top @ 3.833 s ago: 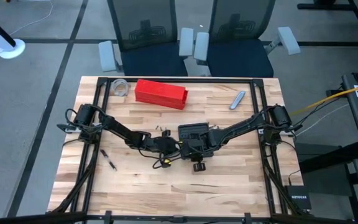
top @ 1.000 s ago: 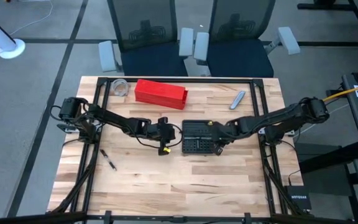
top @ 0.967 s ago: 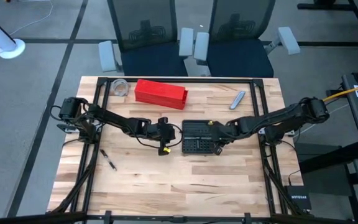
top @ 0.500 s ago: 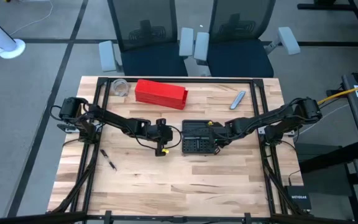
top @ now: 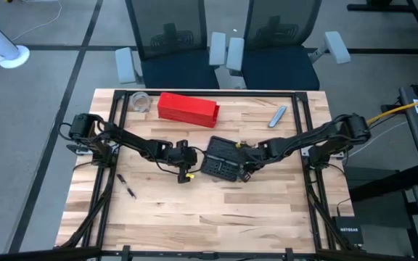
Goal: Prefit tool cases
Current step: Remove the screwdriver bit from the tool case
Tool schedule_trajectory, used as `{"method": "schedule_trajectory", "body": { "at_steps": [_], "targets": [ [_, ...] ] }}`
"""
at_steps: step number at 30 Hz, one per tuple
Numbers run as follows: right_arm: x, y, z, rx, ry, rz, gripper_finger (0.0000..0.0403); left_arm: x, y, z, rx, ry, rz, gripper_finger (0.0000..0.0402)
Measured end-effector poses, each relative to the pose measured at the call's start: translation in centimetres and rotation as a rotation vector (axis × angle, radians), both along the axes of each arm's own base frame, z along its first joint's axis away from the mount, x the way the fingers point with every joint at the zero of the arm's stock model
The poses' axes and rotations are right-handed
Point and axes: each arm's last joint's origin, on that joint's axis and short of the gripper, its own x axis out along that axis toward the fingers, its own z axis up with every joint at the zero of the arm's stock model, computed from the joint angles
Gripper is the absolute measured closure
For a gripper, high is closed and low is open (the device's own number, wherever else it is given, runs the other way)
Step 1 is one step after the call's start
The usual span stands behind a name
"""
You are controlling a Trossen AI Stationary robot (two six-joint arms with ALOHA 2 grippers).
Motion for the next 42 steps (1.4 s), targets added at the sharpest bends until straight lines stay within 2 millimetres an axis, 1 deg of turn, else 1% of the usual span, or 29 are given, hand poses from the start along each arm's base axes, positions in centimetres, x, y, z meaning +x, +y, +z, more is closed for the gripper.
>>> {"method": "schedule_trajectory", "body": {
  "at_steps": [5, 9, 11, 18, 22, 29, 34, 38, 40, 42],
  "targets": [
    [0.3, -0.1, 2.3, -0.089, 0.040, 0.073, 0.0403, 0.3, 0.4, 0.2, 0.040, -0.030, -0.039, 0.0401],
    [0.7, -0.3, 3.8, -0.169, 0.046, 0.073, 0.0403, 1.2, 1.1, 0.4, 0.044, -0.128, -0.014, 0.0401],
    [0.6, -0.4, 4.4, -0.207, 0.060, 0.063, 0.0403, 1.7, 1.3, 0.1, 0.042, -0.167, -0.005, 0.0401],
    [1.1, -0.5, 6.0, -0.252, 0.030, 0.062, 0.0403, 2.1, 1.0, -1.4, 0.068, -0.143, 0.008, 0.0402],
    [1.0, -0.5, 6.3, -0.255, 0.031, 0.061, 0.0403, 1.9, -0.1, -1.7, 0.027, -0.129, 0.014, 0.0401],
    [0.8, -0.6, 6.5, -0.275, 0.035, 0.074, 0.0403, 1.5, -3.7, -1.6, -0.089, -0.142, -0.019, 0.0401],
    [0.9, -0.6, 6.5, -0.292, 0.031, 0.098, 0.0403, 1.5, -4.6, -1.7, -0.127, -0.155, -0.020, 0.0401],
    [1.0, -0.6, 6.6, -0.303, 0.022, 0.149, 0.0403, 1.5, -5.1, -1.2, -0.085, -0.174, -0.081, 0.0401],
    [1.0, -0.6, 6.6, -0.297, 0.017, 0.158, 0.0403, 1.3, -4.9, -0.5, -0.015, -0.180, -0.077, 0.0401],
    [1.1, -0.6, 6.6, -0.295, 0.015, 0.157, 0.0403, 0.9, -4.4, 0.2, 0.094, -0.170, -0.033, 0.0401]
  ]
}}
